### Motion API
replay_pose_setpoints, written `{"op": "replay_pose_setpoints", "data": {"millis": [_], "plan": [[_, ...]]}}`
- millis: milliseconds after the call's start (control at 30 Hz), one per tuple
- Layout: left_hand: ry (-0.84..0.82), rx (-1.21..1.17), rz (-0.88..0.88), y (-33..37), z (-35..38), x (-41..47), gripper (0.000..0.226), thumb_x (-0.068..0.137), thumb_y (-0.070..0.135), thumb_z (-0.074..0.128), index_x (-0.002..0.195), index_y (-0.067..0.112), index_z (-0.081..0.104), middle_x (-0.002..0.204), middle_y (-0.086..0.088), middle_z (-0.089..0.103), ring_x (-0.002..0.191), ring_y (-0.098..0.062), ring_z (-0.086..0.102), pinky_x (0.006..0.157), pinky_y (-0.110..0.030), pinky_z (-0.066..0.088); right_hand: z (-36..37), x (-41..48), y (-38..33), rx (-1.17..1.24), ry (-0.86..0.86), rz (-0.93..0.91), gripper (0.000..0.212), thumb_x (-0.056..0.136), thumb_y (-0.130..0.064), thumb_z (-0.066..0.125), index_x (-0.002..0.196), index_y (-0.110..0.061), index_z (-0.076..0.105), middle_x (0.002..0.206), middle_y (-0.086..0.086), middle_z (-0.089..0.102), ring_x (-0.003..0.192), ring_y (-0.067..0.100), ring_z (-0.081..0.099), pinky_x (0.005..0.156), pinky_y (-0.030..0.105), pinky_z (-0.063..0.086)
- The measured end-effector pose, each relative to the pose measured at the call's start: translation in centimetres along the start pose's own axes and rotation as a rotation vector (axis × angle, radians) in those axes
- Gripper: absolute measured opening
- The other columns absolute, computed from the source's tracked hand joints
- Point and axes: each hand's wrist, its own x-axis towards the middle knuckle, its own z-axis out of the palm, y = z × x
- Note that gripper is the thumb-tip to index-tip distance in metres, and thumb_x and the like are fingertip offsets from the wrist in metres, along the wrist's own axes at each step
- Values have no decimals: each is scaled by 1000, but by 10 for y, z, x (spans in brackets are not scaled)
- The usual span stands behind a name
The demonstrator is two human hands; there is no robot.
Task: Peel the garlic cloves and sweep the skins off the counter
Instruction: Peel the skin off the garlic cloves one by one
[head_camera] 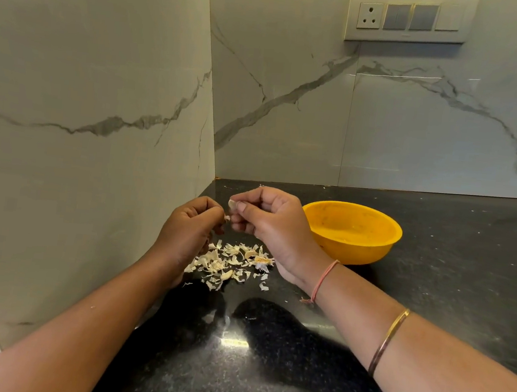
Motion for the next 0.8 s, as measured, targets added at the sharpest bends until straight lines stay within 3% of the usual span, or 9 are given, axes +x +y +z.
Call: {"op": "replay_pose_setpoints", "data": {"millis": [100, 200, 300, 400, 533, 633, 733, 800], "plan": [[83, 56, 19, -3, 0, 3, 21, 86, 13, 59, 66, 14, 55, 56, 2, 52, 46, -10, 37, 45, -22, 30, -4, 2, -2, 138, -1, 55, 9, 88, 2, 57, 91, 1, 65, 76, 8, 64, 67, 12, 60, 71, 27, 54], [115, 84, 95, -2, -2, 3, 18, 83, 21, 69, 71, 17, 56, 63, 2, 55, 53, -9, 44, 49, -22, 36, -5, 3, -1, 200, -22, 121, 10, 90, 0, 55, 93, 1, 65, 73, 6, 64, 66, 10, 60, 65, 23, 55], [87, 26, 131, 0, -2, 2, 17, 85, 6, 62, 79, 22, 63, 77, 2, 63, 63, -5, 55, 54, -19, 46, -6, 3, -1, 214, -26, 134, 9, 90, 1, 55, 94, 0, 63, 73, 6, 63, 65, 10, 59, 63, 22, 55], [49, -44, 118, 2, -1, -1, 27, 88, 0, 54, 76, 21, 68, 73, 3, 67, 65, -5, 59, 55, -16, 49, -6, 3, 1, 182, -6, 112, 8, 89, 1, 58, 95, -2, 61, 75, 7, 65, 66, 11, 61, 66, 24, 56], [21, -90, 125, 5, -2, -4, 19, 89, 8, 57, 80, 19, 70, 72, 1, 69, 68, -10, 62, 57, -18, 51, -6, 2, 2, 2, 41, 40, 8, 87, 0, 60, 93, -4, 64, 83, 11, 67, 73, 14, 64, 70, 27, 57], [35, -28, 168, 4, -2, -4, 9, 85, 13, 65, 81, 20, 71, 70, 0, 71, 66, -11, 65, 58, -19, 52, -5, 3, 4, -269, 89, -81, 8, 86, -4, 62, 88, -11, 66, 83, 10, 68, 76, 18, 65, 73, 32, 58], [54, 93, 225, 3, -2, -5, 8, 82, 17, 70, 79, 24, 71, 70, 2, 72, 66, -14, 67, 64, -25, 57, -4, 4, 6, -548, 91, -212, 8, 85, -7, 63, 89, -12, 68, 77, -4, 64, 70, 5, 60, 67, 16, 52], [63, 194, 268, 3, -3, -5, 12, 81, 18, 71, 76, 29, 71, 67, 5, 71, 67, -13, 68, 66, -26, 57, -3, 2, 3, -664, 79, -272, 8, 85, -8, 63, 91, -9, 69, 78, -4, 63, 67, 2, 56, 61, 8, 47]]}}
